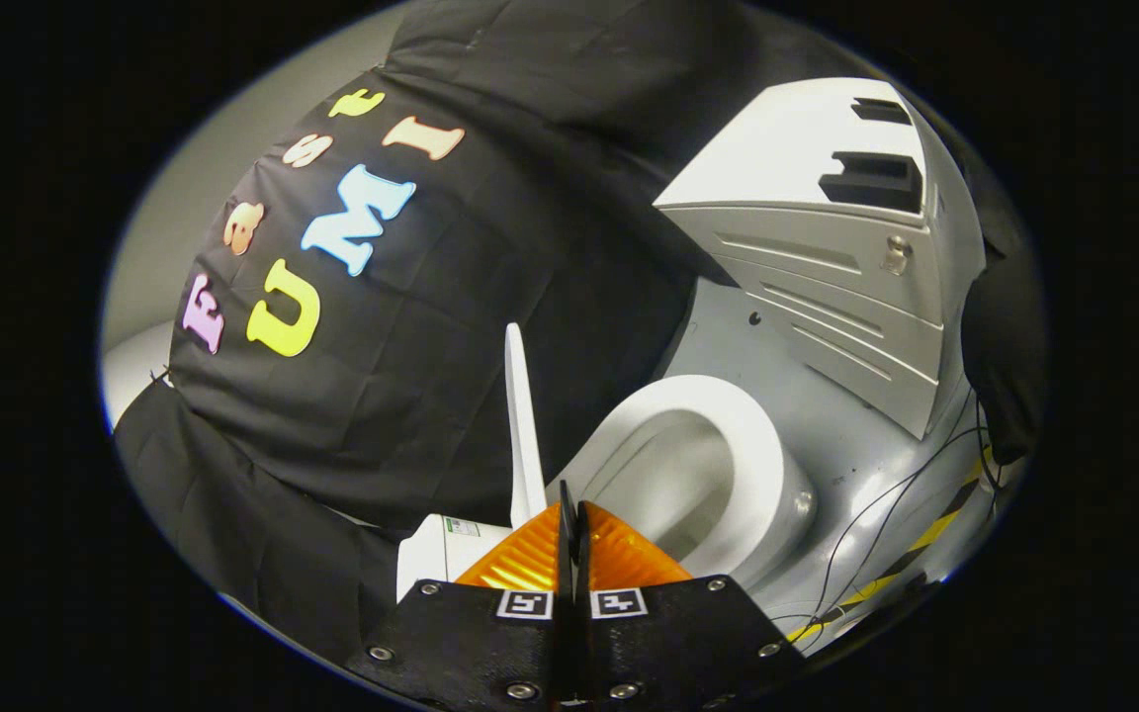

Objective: Open the toilet lid.

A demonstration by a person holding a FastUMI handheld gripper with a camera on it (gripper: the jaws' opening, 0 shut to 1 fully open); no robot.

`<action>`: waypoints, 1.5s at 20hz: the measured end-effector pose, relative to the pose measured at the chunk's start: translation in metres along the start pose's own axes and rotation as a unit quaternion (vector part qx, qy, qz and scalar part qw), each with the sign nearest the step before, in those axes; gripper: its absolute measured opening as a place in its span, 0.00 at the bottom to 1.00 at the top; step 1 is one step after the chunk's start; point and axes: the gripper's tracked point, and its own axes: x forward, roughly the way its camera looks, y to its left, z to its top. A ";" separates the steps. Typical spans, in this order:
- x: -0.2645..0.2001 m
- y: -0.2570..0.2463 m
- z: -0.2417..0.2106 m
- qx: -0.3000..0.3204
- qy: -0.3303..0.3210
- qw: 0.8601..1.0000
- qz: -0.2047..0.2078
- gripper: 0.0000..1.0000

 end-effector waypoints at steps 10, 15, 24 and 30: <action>-0.022 0.099 -0.019 -0.115 -0.042 0.992 0.030 0.00; -0.029 0.142 -0.040 -0.159 -0.063 0.984 0.040 0.00; -0.038 0.228 -0.097 -0.240 -0.081 0.964 0.078 0.00; -0.042 0.267 -0.145 -0.305 -0.084 0.943 0.101 0.00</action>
